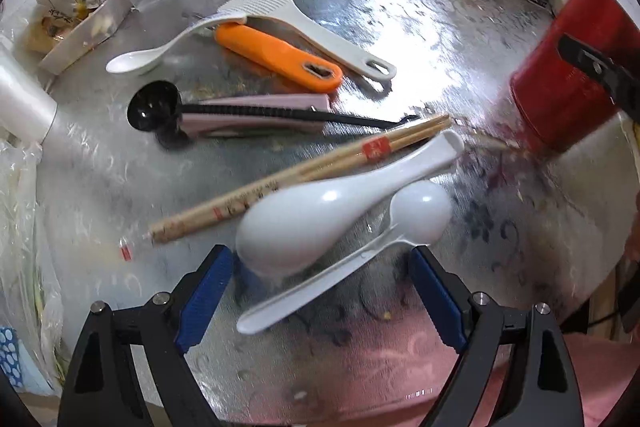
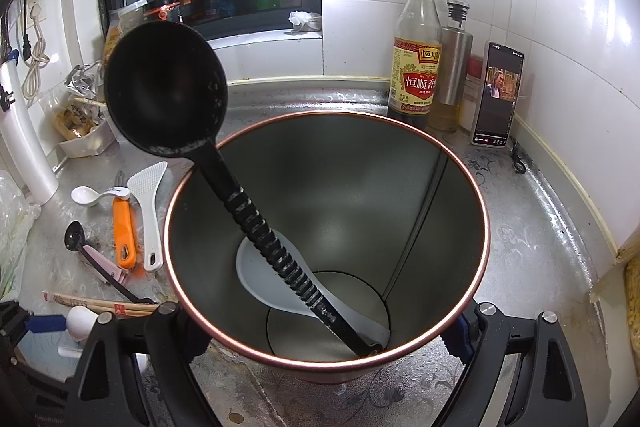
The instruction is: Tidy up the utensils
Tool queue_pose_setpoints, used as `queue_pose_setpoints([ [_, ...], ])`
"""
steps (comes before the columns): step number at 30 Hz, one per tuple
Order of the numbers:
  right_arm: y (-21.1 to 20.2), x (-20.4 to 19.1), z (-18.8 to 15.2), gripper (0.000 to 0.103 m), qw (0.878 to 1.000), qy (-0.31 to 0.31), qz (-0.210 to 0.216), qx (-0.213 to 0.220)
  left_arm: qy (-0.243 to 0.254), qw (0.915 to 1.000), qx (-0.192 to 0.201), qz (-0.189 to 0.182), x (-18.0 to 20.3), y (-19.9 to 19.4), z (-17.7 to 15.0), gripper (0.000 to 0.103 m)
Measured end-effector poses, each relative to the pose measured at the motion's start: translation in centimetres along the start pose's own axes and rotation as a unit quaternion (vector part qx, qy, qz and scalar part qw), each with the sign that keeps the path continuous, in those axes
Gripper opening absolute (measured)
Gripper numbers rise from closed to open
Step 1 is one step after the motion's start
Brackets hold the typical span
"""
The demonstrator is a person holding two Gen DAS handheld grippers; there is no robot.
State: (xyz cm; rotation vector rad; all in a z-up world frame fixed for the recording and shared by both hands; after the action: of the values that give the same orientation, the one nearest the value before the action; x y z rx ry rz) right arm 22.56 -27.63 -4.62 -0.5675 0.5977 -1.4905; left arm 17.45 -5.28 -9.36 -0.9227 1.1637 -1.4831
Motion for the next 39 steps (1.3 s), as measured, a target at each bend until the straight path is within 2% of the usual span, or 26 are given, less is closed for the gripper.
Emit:
queue_pose_setpoints([
  [3, 0.0, 0.0, 0.0, 0.091, 1.0, 0.0, 0.001, 0.0, 0.006, 0.9999, 0.008, 0.006, -0.4, -0.4, 0.9, 0.09],
  [17, 0.0, 0.0, 0.0, 0.091, 1.0, 0.0, 0.001, -0.001, 0.06, 0.9963, 0.056, -0.026, 3.2, -4.3, 1.7, 0.089],
  [19, 0.1, 0.0, 0.0, 0.091, 1.0, 0.001, 0.002, -0.003, 0.074, 0.9955, 0.051, -0.031, 3.9, -4.2, 1.5, 0.085],
  [21, 0.1, 0.0, -0.1, 0.091, 1.0, 0.001, 0.003, -0.003, 0.084, 0.9945, 0.046, -0.042, 4.5, -4.0, 1.3, 0.064],
  [23, 0.1, 0.0, -0.1, 0.091, 1.0, 0.001, 0.003, -0.003, 0.089, 0.9937, 0.041, -0.054, 5.0, -3.9, 1.1, 0.06],
  [26, 0.2, 0.0, -0.1, 0.091, 1.0, 0.001, 0.003, -0.004, 0.103, 0.9918, 0.038, -0.065, 5.8, -3.8, 0.9, 0.048],
  [32, 0.3, 0.1, 0.0, 0.091, 1.0, 0.002, 0.003, -0.004, 0.11, 0.991, 0.02, -0.074, 6.6, -2.9, 0.3, 0.036],
  [39, 0.3, 0.2, 0.0, 0.091, 1.0, 0.002, 0.004, -0.005, 0.112, 0.9914, 0.002, -0.067, 6.0, -1.4, 0.2, 0.035],
])
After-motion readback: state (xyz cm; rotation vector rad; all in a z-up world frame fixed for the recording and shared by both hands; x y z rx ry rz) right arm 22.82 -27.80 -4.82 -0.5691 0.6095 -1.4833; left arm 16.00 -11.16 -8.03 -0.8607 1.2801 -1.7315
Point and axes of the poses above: each gripper's, at about its wrist camera, not at the fingertips, and y roughly the way its jaws point, x to its right, z to its top, the point moved 6 cm from there along y, roughly the way its jaws point, and after that the axes turned 1 degree about y, right-handed, at the moved point
